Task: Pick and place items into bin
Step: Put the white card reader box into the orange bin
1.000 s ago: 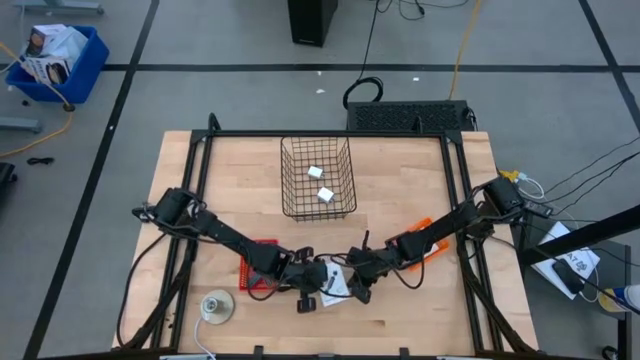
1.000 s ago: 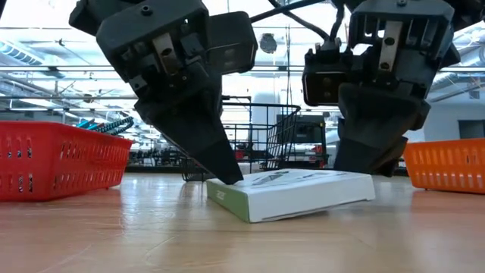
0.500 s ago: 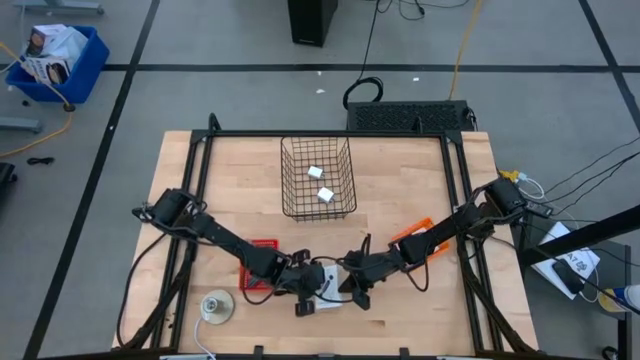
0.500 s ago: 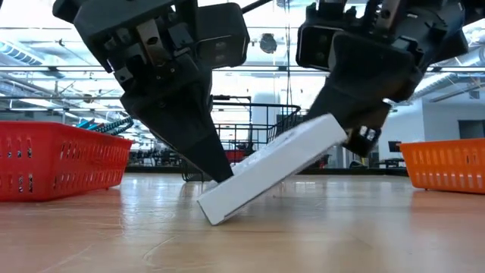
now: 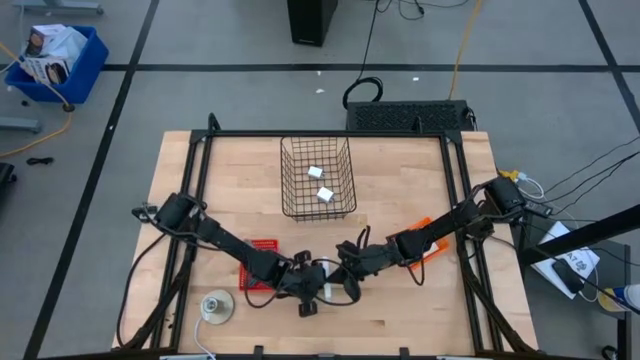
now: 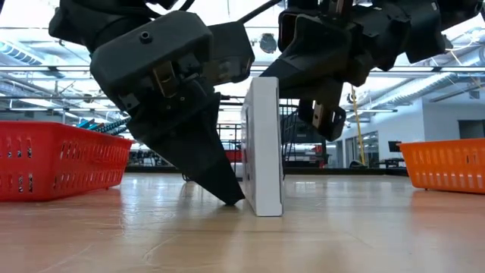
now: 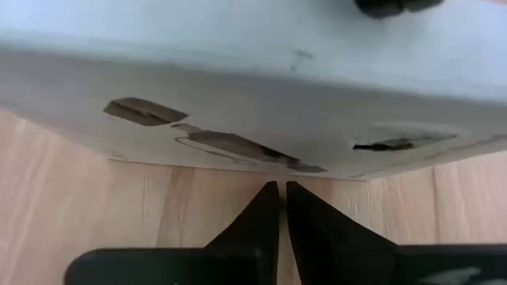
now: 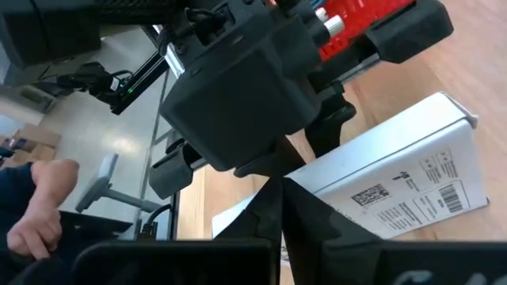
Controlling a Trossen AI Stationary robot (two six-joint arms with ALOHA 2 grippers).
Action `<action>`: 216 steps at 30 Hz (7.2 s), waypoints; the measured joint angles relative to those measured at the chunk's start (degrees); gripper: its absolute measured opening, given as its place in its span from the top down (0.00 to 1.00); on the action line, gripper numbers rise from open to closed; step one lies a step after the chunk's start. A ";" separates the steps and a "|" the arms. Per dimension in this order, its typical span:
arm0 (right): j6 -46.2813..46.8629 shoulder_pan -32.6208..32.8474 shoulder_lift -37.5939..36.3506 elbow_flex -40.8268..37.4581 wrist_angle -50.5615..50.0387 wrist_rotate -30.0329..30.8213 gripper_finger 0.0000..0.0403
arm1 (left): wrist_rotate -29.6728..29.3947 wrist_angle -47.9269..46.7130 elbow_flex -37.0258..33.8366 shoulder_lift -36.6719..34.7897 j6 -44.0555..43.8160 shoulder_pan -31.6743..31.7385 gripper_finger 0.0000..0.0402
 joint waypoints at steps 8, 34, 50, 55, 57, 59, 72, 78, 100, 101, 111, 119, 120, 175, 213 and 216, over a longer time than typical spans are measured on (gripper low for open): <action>0.22 0.24 0.02 -0.13 0.10 -2.70 1.00 | -5.37 0.91 -0.02 0.13 -0.79 -1.75 0.91; 2.84 -1.36 -3.21 -0.38 -3.24 -7.42 0.59 | -7.19 2.16 0.04 0.02 -0.50 -2.05 0.91; -1.38 -1.92 -0.70 -0.44 5.86 -7.60 0.58 | -8.46 3.64 0.07 -0.04 -0.21 -2.03 0.91; -1.33 -1.92 -0.70 -0.44 5.89 -7.62 0.58 | -8.77 3.68 0.09 -0.07 -0.30 -2.20 0.91; -1.11 -1.78 -1.03 -0.44 5.82 -7.65 0.58 | -8.77 3.68 0.11 -0.07 -0.30 -2.20 0.91; -1.15 -1.56 -1.25 -0.44 6.16 -7.51 0.58 | -8.77 3.68 0.13 -0.10 -0.32 -2.20 0.91; 1.70 -0.39 -7.83 -0.31 -4.81 -4.25 0.59 | -8.77 3.88 0.17 -0.13 -0.38 -2.25 0.91; 3.97 0.60 -9.78 6.59 -26.60 0.85 0.59 | -8.77 3.75 0.17 -0.13 -0.41 -2.25 0.91; 9.33 1.44 0.22 25.74 -47.91 7.07 0.59 | -21.39 -4.32 0.17 -1.29 -4.56 -13.11 0.91; 9.42 1.34 0.20 26.16 -47.91 6.96 0.59 | -21.64 -4.27 0.17 -1.31 -4.54 -13.45 0.91; 9.82 -0.25 1.48 26.66 -47.09 5.98 0.59 | -23.90 -5.73 0.15 -2.12 -4.63 -14.99 0.91; 7.62 -2.05 6.96 30.93 -48.67 2.72 0.59 | -24.75 -6.40 0.11 -2.75 -4.73 -15.38 0.91; 7.40 -2.04 7.66 31.98 -49.97 2.73 0.59 | -24.79 -6.46 0.11 -2.82 -4.91 -15.38 0.91; 32.89 10.10 -8.17 -9.01 -19.67 16.96 0.59 | -9.33 -0.95 0.39 2.21 -2.74 1.30 0.91; 29.76 6.97 -5.46 -13.69 -0.95 11.95 0.59 | -13.17 8.38 -4.61 3.87 -10.36 -1.62 0.91; 32.93 7.17 -5.46 -13.54 -7.46 11.98 0.59 | -14.30 8.50 -4.80 3.25 -8.91 -3.17 0.91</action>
